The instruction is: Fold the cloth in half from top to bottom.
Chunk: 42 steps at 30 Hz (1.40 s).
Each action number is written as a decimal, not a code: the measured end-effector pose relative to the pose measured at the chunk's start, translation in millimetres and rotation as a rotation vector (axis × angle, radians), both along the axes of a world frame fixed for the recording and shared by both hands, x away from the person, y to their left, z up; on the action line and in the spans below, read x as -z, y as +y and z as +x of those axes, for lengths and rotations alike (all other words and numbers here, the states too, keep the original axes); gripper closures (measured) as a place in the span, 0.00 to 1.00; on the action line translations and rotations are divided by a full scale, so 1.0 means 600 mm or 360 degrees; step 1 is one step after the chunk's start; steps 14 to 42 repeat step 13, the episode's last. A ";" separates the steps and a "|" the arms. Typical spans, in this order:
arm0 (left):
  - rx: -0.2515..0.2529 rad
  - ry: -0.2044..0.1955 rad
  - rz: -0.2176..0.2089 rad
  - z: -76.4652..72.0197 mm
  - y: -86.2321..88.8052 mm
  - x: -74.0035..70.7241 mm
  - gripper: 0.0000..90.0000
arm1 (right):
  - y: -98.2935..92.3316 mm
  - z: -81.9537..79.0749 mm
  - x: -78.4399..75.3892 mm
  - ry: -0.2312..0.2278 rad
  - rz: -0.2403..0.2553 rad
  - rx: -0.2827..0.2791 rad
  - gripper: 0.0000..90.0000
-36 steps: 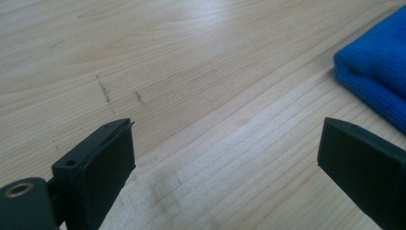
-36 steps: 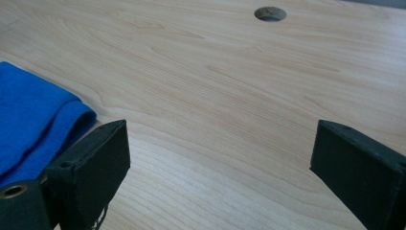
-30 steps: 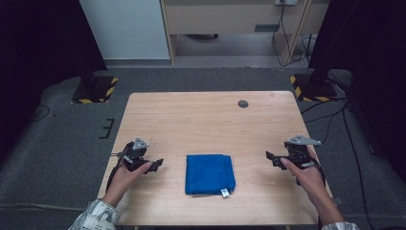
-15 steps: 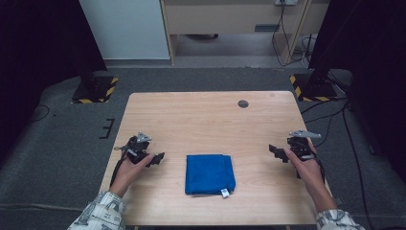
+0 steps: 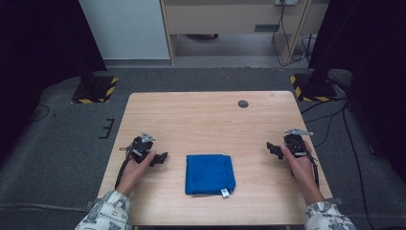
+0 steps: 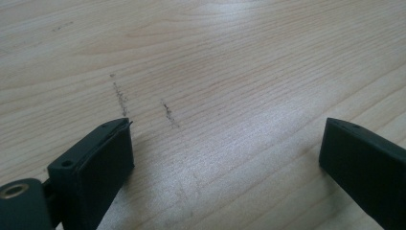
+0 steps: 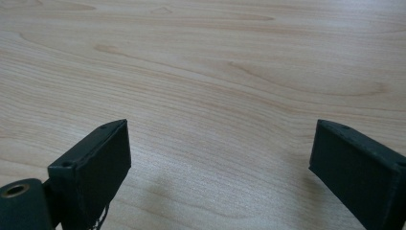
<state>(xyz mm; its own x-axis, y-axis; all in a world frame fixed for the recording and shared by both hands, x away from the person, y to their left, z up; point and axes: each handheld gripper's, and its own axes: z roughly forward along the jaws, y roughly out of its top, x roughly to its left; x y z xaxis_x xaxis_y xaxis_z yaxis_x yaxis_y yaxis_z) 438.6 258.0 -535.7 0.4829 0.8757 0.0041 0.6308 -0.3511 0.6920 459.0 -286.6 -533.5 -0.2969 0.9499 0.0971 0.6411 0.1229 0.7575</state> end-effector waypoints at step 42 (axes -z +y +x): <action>-0.0018 -0.0020 -0.0007 -0.003 -0.002 0.003 0.02 | 0.029 -0.005 0.010 0.0053 -0.0184 0.0000 0.06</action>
